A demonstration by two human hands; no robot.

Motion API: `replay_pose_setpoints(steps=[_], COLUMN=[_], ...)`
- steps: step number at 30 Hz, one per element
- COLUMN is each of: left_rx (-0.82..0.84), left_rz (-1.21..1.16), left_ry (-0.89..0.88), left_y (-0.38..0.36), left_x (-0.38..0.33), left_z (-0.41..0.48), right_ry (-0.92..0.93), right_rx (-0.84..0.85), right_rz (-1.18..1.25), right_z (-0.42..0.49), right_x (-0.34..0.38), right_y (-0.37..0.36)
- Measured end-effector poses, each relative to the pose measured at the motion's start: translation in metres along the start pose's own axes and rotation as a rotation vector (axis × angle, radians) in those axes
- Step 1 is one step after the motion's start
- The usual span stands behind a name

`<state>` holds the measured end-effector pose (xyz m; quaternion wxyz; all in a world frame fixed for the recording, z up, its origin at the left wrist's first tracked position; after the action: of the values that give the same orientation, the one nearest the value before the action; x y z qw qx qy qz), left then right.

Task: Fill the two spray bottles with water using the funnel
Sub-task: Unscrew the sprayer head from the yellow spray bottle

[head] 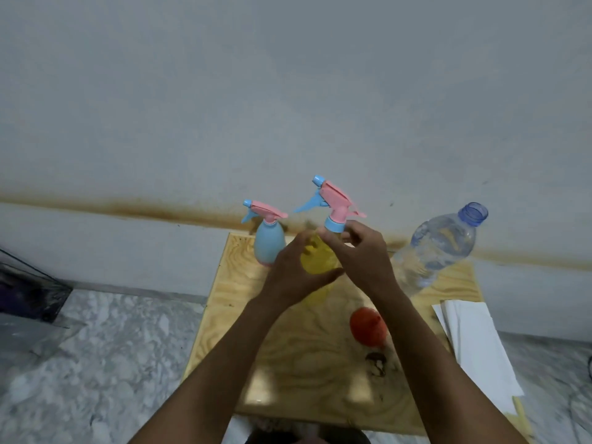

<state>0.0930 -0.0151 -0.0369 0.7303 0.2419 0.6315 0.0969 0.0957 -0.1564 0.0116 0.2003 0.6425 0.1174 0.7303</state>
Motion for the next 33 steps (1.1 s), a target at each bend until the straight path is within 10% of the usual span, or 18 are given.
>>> replay_pose_setpoints(steps=[9, 24, 33], left_rx=[-0.009, 0.129, 0.074], left_rz=[-0.067, -0.257, -0.255], left_ry=[0.032, 0.038, 0.007], left_y=[0.022, 0.021, 0.026], left_x=[-0.028, -0.052, -0.065], left_z=[-0.019, -0.035, -0.031], right_ry=[-0.115, -0.018, -0.026], right_rx=[-0.147, 0.211, 0.039], right_rz=[0.257, 0.373, 0.532], right_z=[-0.025, -0.029, -0.027], right_x=[0.026, 0.063, 0.059], right_y=[0.009, 0.003, 0.009])
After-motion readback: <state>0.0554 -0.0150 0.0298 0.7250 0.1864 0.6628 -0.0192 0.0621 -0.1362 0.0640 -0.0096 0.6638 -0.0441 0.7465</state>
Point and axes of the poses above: each hand's wrist, its own z-axis towards the middle knuckle, its own y-axis out of the back of the hand, x = y × z, the point moved 9 cm from there along z, towards the middle knuckle, and after that the axes turned 4 degrees about x, right-handed, at the moved point
